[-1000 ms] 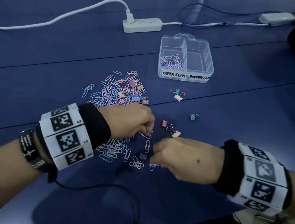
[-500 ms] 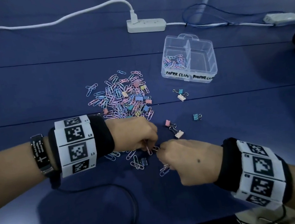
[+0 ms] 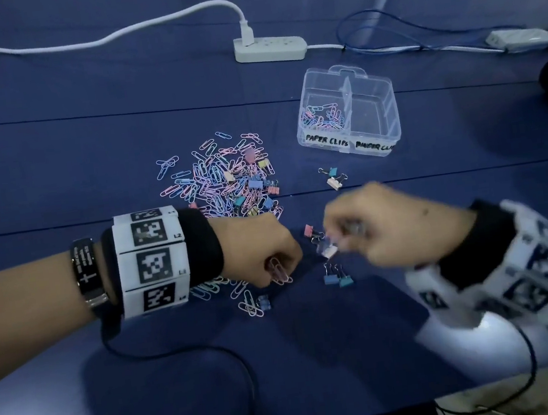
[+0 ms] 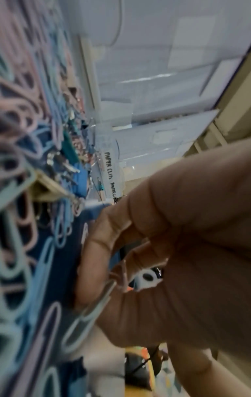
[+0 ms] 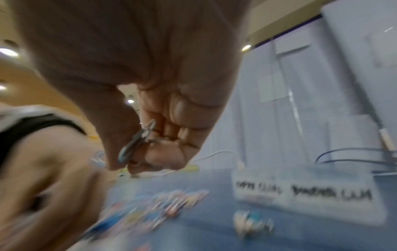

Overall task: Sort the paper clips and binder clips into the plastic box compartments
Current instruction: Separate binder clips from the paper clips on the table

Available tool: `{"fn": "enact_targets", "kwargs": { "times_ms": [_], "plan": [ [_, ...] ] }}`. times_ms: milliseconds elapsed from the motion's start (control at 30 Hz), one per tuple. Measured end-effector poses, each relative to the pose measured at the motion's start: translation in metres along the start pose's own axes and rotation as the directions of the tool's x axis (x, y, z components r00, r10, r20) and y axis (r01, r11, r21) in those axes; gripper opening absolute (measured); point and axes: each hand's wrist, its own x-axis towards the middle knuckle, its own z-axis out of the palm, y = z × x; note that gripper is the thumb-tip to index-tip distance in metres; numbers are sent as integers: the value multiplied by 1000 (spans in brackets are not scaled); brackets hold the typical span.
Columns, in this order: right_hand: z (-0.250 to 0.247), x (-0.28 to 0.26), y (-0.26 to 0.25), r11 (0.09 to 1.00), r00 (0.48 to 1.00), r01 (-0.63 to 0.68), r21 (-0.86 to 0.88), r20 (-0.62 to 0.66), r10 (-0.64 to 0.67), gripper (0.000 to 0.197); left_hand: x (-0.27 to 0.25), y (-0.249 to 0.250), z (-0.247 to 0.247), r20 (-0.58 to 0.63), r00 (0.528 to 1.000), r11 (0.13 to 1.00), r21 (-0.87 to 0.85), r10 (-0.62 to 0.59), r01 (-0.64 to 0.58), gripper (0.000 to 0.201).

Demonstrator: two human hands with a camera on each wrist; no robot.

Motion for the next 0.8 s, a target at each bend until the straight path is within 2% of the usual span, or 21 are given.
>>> {"fn": "enact_targets", "kwargs": {
  "times_ms": [67,133,200,267,300,367,433,500,600,733,800],
  "plan": [
    [-29,11,10,998,985,-40,46,-164,47,20,0,1,-1,-18,1000,999,-37,-5,4,21],
    [-57,31,22,995,948,-100,5,-305,97,16,-1,1,-1,-26,1000,999,-46,-17,16,21],
    [-79,55,37,985,889,-163,-51,-442,124,10,-1,1,-1,-32,999,998,-48,-43,41,24],
    [-92,80,52,974,820,-226,-33,-545,172,13,-1,-2,-4,-54,995,996,-52,-81,78,26],
    [-94,91,57,964,800,-265,-17,-562,210,15,-1,-4,-6,-71,992,993,-64,-104,99,26],
    [-94,108,66,947,797,-320,-3,-542,268,14,-1,-7,-12,-108,984,987,-82,-145,136,24],
    [-90,118,68,945,811,-326,24,-507,293,16,-4,-10,-19,-146,972,979,-122,-181,164,22],
    [-86,122,70,947,800,-307,92,-513,309,20,-6,-13,-32,-207,955,965,-200,-213,172,19],
    [-81,120,70,940,763,-268,209,-549,340,14,1,-21,-62,-384,885,942,-303,-262,148,14],
    [-79,111,70,952,733,-217,215,-609,304,16,38,-35,-104,-583,712,847,-531,-391,31,16],
    [-78,106,73,953,719,-219,210,-626,303,18,62,-40,-119,-613,657,807,-590,-439,-11,19]
  ]
}}
